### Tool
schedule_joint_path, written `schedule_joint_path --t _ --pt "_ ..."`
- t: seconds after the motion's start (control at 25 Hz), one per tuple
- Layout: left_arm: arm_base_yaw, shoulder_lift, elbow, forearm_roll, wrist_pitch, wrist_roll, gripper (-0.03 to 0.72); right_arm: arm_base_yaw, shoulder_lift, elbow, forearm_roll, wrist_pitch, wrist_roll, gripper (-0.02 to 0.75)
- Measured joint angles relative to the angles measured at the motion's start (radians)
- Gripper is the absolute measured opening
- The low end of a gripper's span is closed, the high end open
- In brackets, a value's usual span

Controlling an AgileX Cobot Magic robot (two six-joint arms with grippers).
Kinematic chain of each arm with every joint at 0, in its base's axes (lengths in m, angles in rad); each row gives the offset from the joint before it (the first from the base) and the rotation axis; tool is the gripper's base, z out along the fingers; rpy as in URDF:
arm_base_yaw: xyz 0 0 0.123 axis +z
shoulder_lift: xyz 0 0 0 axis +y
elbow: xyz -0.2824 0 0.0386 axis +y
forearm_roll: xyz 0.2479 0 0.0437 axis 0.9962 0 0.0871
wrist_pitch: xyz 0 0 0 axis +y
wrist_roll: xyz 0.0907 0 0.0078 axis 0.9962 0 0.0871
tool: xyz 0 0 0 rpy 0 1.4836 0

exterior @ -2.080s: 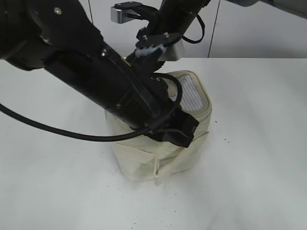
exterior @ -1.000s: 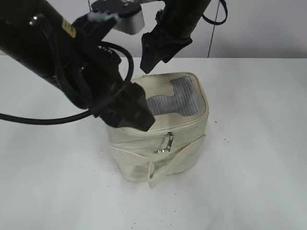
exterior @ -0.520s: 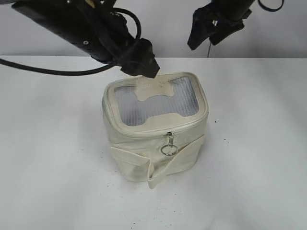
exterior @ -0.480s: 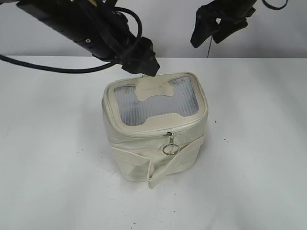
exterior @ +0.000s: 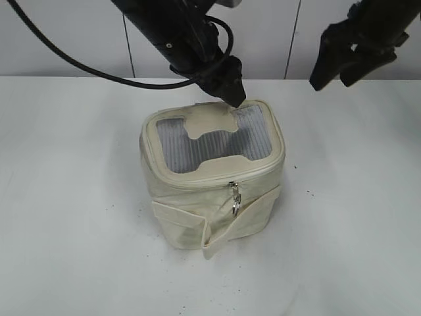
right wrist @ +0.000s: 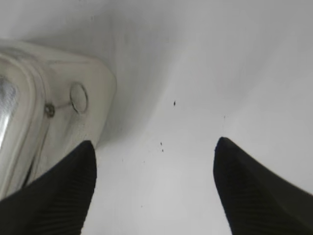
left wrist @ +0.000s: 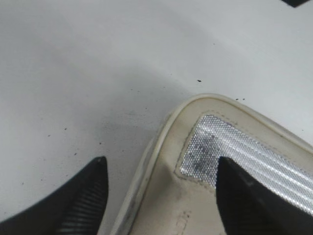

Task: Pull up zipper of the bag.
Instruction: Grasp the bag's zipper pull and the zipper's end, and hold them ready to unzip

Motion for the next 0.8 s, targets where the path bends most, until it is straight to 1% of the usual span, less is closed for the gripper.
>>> schedule_joint_path --t 0.24,0.32,0.36,0.4,0.48,0.52,0.56,0.6,0.64,0.72,0.8 --pt "0.001 0.124 -0.133 -0.022 0.120 0.054 0.524 -0.027 -0.078 0.237 0.000 -0.001 -0.114 0.555" --pt "0.002 0.143 -0.154 -0.047 0.160 0.063 0.494 -0.027 -0.093 0.314 0.016 -0.019 -0.149 0.555" --pt "0.002 0.151 -0.160 -0.060 0.174 0.066 0.459 -0.027 -0.102 0.359 0.032 -0.052 -0.177 0.555" --pt "0.002 0.157 -0.163 -0.070 0.186 0.068 0.405 -0.027 -0.111 0.406 0.057 -0.085 -0.204 0.555" --pt "0.004 0.162 -0.166 -0.080 0.200 0.072 0.255 -0.027 -0.134 0.497 0.123 -0.169 -0.288 0.555" --pt "0.005 0.163 -0.166 -0.080 0.206 0.078 0.156 -0.027 -0.148 0.547 0.155 -0.223 -0.329 0.555" --pt "0.006 0.165 -0.168 -0.082 0.217 0.090 0.088 -0.027 -0.162 0.595 0.194 -0.275 -0.381 0.554" --pt "0.007 0.166 -0.170 -0.089 0.228 0.108 0.057 -0.027 -0.170 0.631 0.230 -0.317 -0.432 0.554" --pt "0.008 0.166 -0.173 -0.099 0.237 0.131 0.048 -0.027 -0.175 0.668 0.261 -0.365 -0.479 0.554" --pt "0.011 0.167 -0.175 -0.130 0.263 0.185 0.048 -0.023 -0.176 0.724 0.338 -0.449 -0.569 0.554" --pt "0.013 0.170 -0.175 -0.179 0.281 0.252 0.047 -0.020 -0.176 0.747 0.397 -0.492 -0.642 0.554"
